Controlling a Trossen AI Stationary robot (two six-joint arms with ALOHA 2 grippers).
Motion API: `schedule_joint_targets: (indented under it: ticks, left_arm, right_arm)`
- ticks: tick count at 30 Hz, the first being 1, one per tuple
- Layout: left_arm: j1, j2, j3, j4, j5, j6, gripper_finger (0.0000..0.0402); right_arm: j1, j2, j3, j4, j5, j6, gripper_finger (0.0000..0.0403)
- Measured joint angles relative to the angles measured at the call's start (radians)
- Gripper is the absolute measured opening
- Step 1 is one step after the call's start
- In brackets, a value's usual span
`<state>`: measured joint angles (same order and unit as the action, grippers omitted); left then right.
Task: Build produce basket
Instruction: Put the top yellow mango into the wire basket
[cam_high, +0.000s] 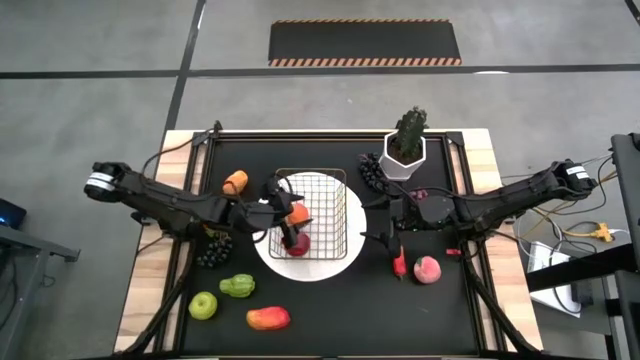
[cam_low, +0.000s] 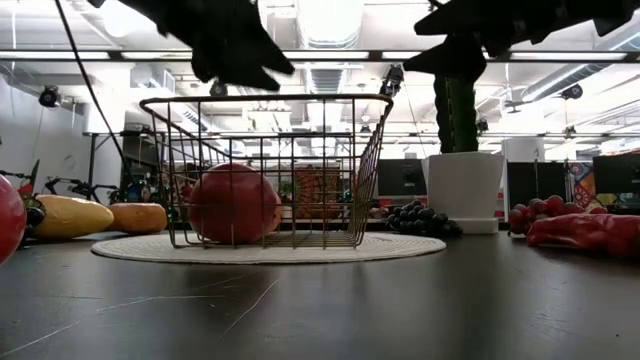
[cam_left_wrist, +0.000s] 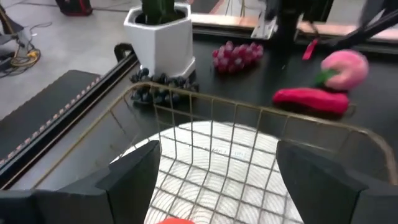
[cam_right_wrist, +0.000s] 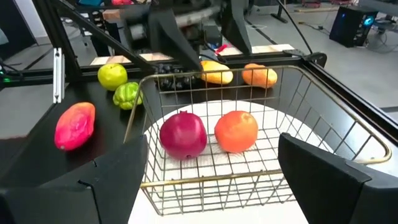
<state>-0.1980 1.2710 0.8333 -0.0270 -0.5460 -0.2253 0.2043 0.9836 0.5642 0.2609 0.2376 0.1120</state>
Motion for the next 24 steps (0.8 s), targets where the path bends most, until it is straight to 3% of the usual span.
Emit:
schedule_joint_targets:
  ticks: [7, 13, 17, 20, 24]
  left_arm:
    - [0.002, -0.149, 0.0, -0.075, -0.016, -0.004, 0.0302]
    - [0.032, -0.266, 0.001, -0.208, -0.19, -0.005, 0.0302]
    - [0.108, -0.329, 0.016, -0.386, -0.278, -0.011, 0.0302]
    - [0.232, -0.368, 0.028, -0.509, -0.269, -0.068, 0.0302]
    - [0.436, -0.372, 0.029, -0.626, -0.076, -0.129, 0.0301]
  right_arm:
    - [0.0, 0.0, -0.007, -0.001, 0.0, -0.003, 0.0341]
    - [0.0, 0.0, -0.008, -0.001, 0.0, -0.009, 0.0341]
    - [0.0, 0.0, -0.009, -0.002, 0.0, -0.008, 0.0341]
    - [0.0, 0.0, -0.009, -0.001, 0.0, -0.008, 0.0341]
    - [0.0, 0.0, -0.01, 0.001, 0.0, -0.006, 0.0341]
